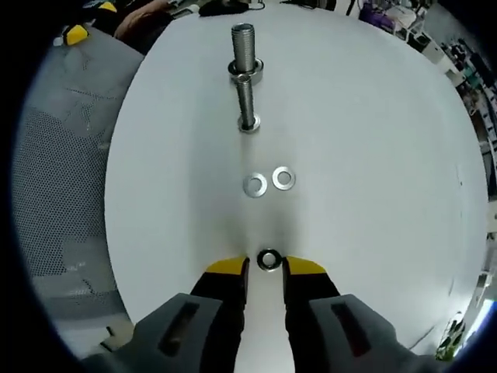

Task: Place the washer onto the threaded stud by aligning its center hole with the stud, sliding it down to the base, and recovering from edge contact or off-axis alignment until the washer reaches the visible bottom stop.

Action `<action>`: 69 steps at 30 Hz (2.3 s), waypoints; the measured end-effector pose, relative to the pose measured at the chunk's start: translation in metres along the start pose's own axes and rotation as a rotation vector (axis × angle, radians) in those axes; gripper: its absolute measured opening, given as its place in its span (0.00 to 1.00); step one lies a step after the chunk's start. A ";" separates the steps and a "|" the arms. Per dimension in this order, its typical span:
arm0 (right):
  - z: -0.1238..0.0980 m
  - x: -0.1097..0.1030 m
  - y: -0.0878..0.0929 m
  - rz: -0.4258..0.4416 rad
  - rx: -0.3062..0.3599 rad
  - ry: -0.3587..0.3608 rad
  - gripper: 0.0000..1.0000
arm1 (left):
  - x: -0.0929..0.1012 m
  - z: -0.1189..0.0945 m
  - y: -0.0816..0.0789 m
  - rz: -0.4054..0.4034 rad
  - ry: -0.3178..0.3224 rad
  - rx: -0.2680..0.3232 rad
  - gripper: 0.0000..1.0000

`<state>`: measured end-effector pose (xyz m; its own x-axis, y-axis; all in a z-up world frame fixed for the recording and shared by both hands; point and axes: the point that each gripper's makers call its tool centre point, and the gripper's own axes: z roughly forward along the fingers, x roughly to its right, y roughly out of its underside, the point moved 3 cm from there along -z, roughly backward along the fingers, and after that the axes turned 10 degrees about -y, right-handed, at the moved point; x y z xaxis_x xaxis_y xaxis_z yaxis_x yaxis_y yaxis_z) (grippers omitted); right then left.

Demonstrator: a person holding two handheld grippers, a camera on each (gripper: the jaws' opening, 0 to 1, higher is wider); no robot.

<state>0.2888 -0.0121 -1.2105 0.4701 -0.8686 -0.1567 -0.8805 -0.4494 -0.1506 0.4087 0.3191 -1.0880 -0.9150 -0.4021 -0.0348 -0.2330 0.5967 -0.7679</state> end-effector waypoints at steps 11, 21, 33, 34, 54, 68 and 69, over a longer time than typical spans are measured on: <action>0.001 0.000 0.005 0.051 -0.001 0.006 0.15 | 0.000 0.000 0.000 -0.003 -0.004 -0.001 0.30; 0.003 0.004 0.002 0.068 -0.075 0.001 0.15 | 0.001 -0.001 -0.001 -0.001 -0.004 -0.003 0.30; 0.000 0.000 0.000 0.176 -0.103 0.045 0.15 | 0.001 0.000 0.000 0.002 -0.001 -0.001 0.30; 0.000 -0.001 0.000 0.153 -0.103 0.049 0.15 | 0.001 0.000 0.000 0.001 -0.001 -0.001 0.30; 0.003 -0.008 -0.002 -0.001 -0.174 0.284 0.15 | 0.003 -0.001 -0.001 0.003 0.004 0.007 0.31; -0.027 -0.020 -0.031 0.167 0.049 0.207 0.15 | 0.004 -0.002 -0.003 -0.005 0.011 0.018 0.31; -0.035 -0.021 -0.037 0.166 0.081 0.203 0.15 | 0.003 -0.001 -0.003 -0.007 0.012 0.020 0.31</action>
<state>0.3091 0.0156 -1.1673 0.2907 -0.9567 0.0117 -0.9331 -0.2862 -0.2179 0.4061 0.3171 -1.0850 -0.9173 -0.3976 -0.0213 -0.2331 0.5796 -0.7809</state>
